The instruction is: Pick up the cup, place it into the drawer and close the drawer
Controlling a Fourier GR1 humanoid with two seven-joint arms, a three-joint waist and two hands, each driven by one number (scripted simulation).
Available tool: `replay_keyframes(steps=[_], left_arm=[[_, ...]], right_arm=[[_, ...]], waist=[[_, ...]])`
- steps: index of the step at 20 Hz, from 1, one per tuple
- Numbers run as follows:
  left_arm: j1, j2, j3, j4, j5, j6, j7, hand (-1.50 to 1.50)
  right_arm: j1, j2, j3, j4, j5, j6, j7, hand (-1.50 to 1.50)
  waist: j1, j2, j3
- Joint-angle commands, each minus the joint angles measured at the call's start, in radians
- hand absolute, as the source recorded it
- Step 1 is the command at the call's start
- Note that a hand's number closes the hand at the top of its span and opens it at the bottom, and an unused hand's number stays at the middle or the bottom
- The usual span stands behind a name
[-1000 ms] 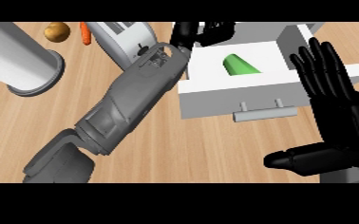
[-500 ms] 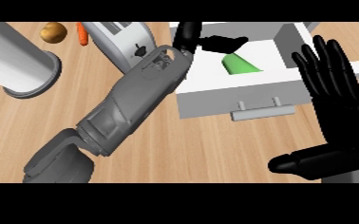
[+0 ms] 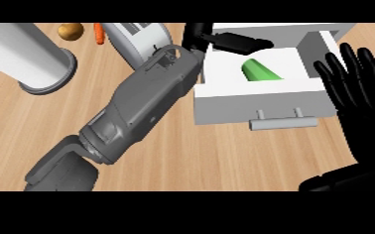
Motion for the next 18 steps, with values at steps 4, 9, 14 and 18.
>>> replay_keyframes(steps=[4,9,14,18], left_arm=[[0.093,0.005,0.066,-0.135,0.012,0.025,0.017,-1.50],[0.154,0.152,0.118,-0.258,0.048,-0.008,0.076,-1.50],[0.378,0.243,0.096,-0.487,0.030,0.034,0.106,-1.50],[0.576,0.294,0.066,-0.705,0.017,0.071,0.122,-1.50]], right_arm=[[0.084,-0.024,0.016,-0.067,0.020,0.060,-0.021,1.50],[0.051,-0.165,-0.015,-0.038,0.082,0.156,0.000,1.50],[0.125,-0.174,0.006,-0.038,0.184,0.189,-0.059,1.50],[0.093,-0.174,0.046,-0.053,0.255,0.158,0.006,1.50]], waist=[[0.062,-0.017,-0.001],[0.084,-0.021,-0.001],[0.091,-0.023,-0.001],[0.099,-0.023,-0.001]])
